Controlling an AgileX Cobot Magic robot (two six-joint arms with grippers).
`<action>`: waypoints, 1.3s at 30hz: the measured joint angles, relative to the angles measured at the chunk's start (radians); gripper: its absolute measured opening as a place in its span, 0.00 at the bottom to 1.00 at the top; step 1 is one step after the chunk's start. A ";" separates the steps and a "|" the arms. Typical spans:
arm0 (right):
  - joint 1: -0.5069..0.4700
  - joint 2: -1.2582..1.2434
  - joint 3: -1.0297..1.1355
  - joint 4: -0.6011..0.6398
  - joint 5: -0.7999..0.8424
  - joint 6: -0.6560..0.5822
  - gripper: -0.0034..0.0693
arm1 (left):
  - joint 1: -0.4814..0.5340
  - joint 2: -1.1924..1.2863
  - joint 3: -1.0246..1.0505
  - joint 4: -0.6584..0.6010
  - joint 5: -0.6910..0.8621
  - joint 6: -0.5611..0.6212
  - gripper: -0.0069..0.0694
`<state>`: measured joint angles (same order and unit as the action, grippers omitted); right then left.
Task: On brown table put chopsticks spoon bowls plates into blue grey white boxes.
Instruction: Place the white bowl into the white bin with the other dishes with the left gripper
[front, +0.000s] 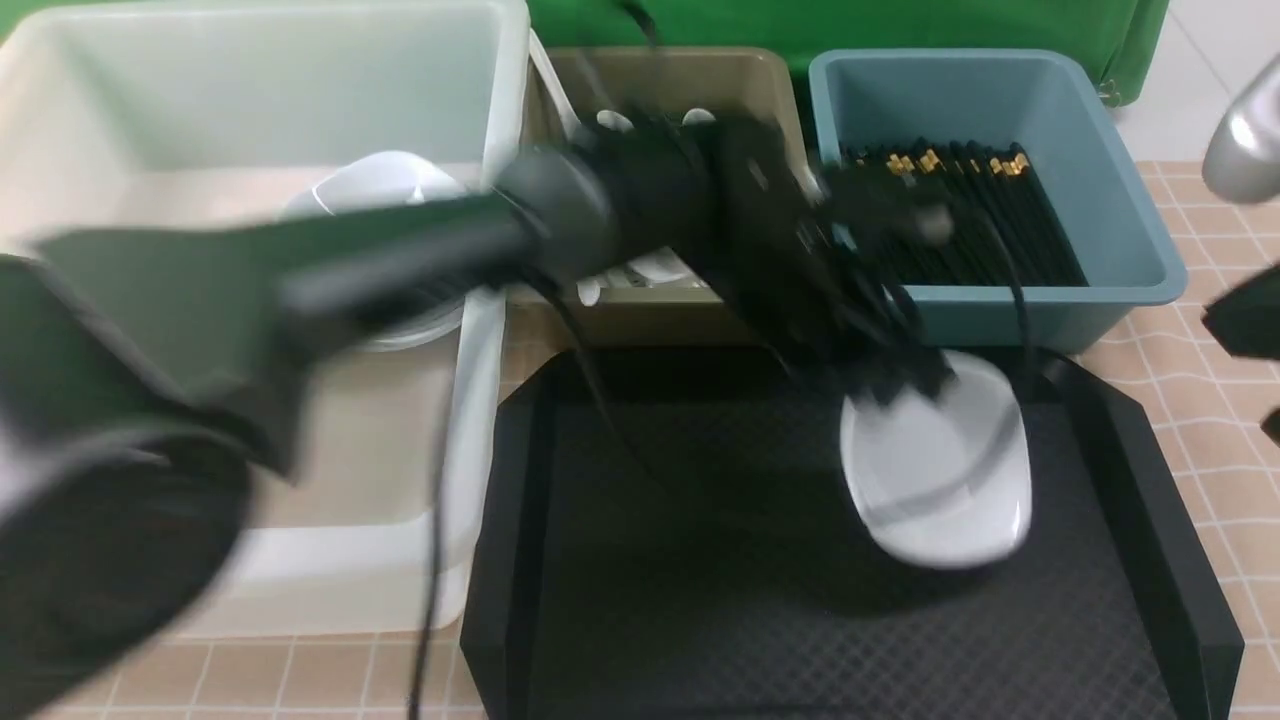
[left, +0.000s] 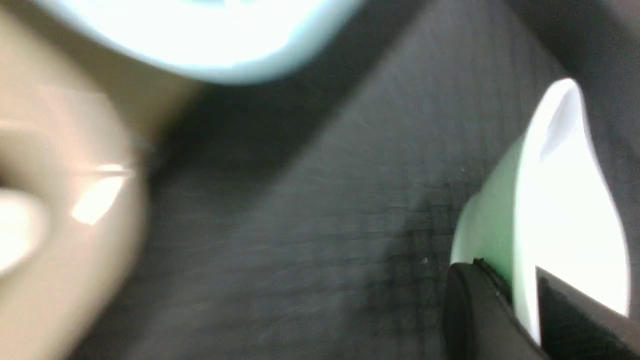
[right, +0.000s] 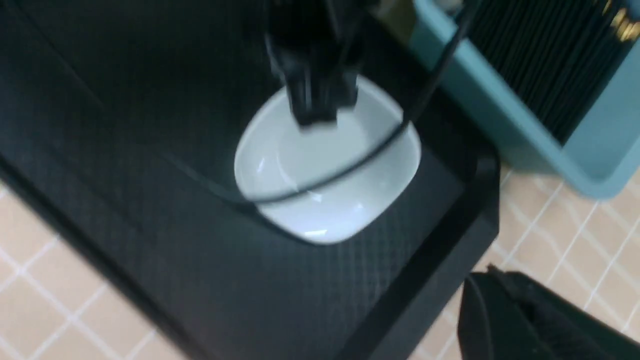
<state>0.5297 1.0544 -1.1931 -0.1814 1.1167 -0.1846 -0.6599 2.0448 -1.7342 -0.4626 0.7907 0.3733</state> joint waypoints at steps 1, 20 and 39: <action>0.000 0.002 0.000 0.014 -0.030 -0.012 0.10 | 0.041 -0.064 -0.004 0.007 0.038 0.013 0.10; 0.291 0.497 -0.447 0.162 -0.110 -0.265 0.10 | 0.820 -0.436 0.023 0.018 0.322 0.087 0.10; 0.292 0.541 -0.504 0.128 -0.102 -0.309 0.11 | 0.852 -0.087 0.084 -0.173 0.071 0.233 0.28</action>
<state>0.8214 1.5959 -1.6968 -0.0534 1.0146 -0.4939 0.1922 1.9578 -1.6497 -0.6352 0.8621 0.6058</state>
